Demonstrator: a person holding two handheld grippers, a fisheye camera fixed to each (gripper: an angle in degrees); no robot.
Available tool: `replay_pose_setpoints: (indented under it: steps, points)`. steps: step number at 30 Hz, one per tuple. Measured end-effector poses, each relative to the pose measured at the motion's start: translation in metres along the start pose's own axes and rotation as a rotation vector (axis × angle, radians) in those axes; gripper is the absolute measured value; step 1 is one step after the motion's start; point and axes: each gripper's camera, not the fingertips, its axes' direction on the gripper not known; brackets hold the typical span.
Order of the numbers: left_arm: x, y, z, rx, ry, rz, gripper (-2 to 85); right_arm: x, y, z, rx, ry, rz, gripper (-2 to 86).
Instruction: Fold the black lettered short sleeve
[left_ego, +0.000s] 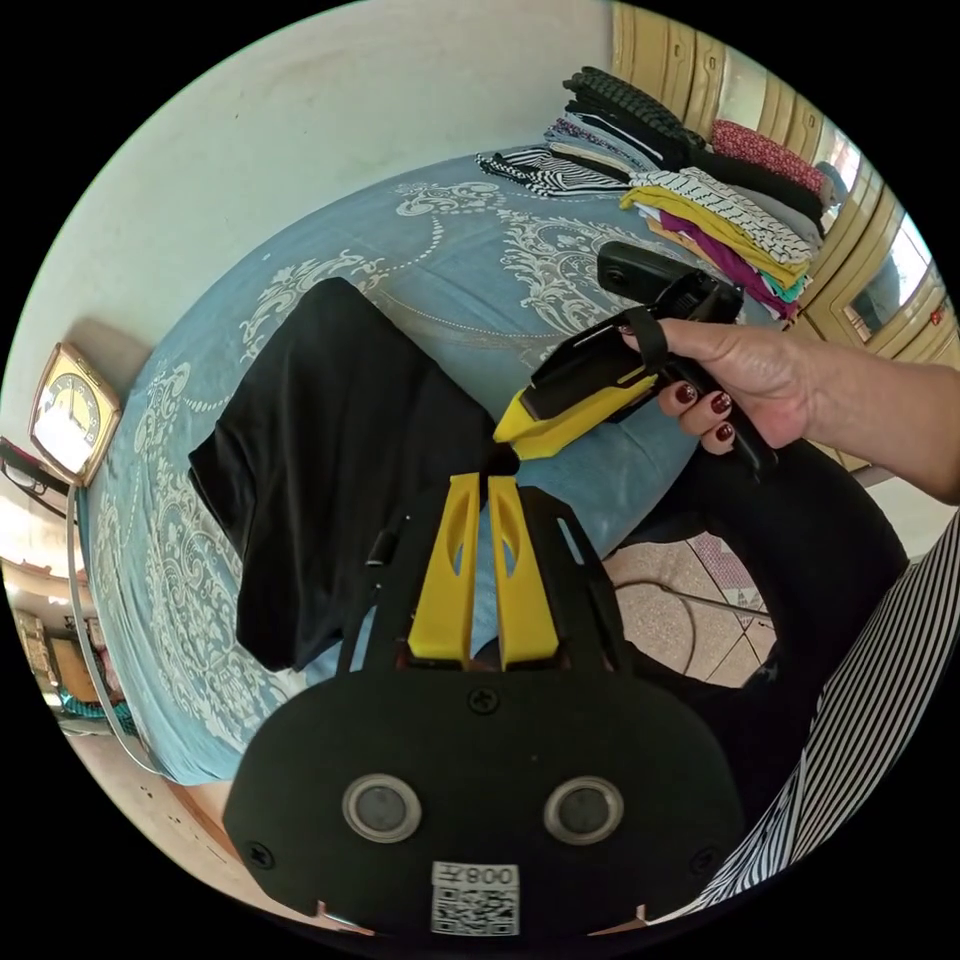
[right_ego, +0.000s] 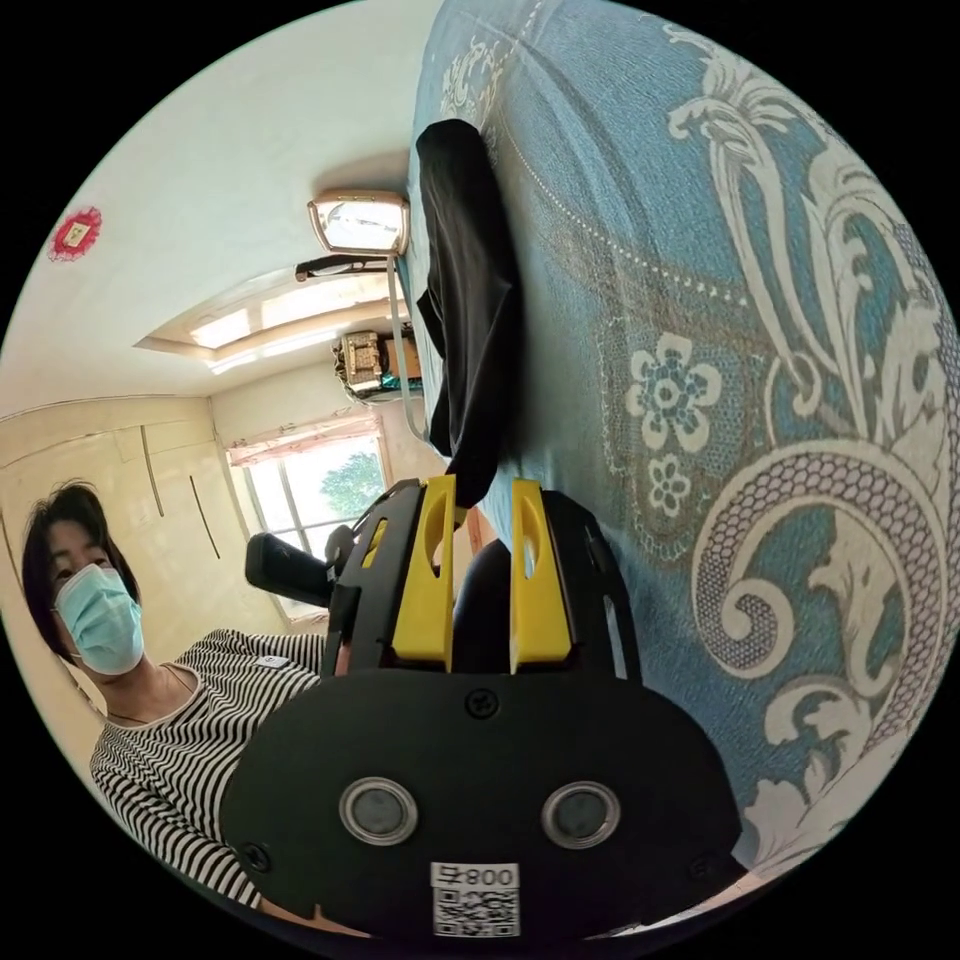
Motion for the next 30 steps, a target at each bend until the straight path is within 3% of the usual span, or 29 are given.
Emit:
replay_pose_setpoints:
  steps: [21, 27, 30]
  points:
    - [-0.015, 0.043, 0.034, 0.036, 0.044, -0.049, 1.3, 0.055, -0.001, 0.036, -0.029, -0.017, 0.05, 7.3]
    - [-0.07, 0.107, 0.054, 0.042, 0.205, -0.333, 1.2, 0.077, 0.006, 0.033, -0.009, -0.035, 0.075, 3.2]
    - [-0.113, 0.166, 0.075, 0.114, 0.437, -0.594, 2.5, 0.084, 0.012, 0.029, 0.008, -0.078, 0.07, 2.6]
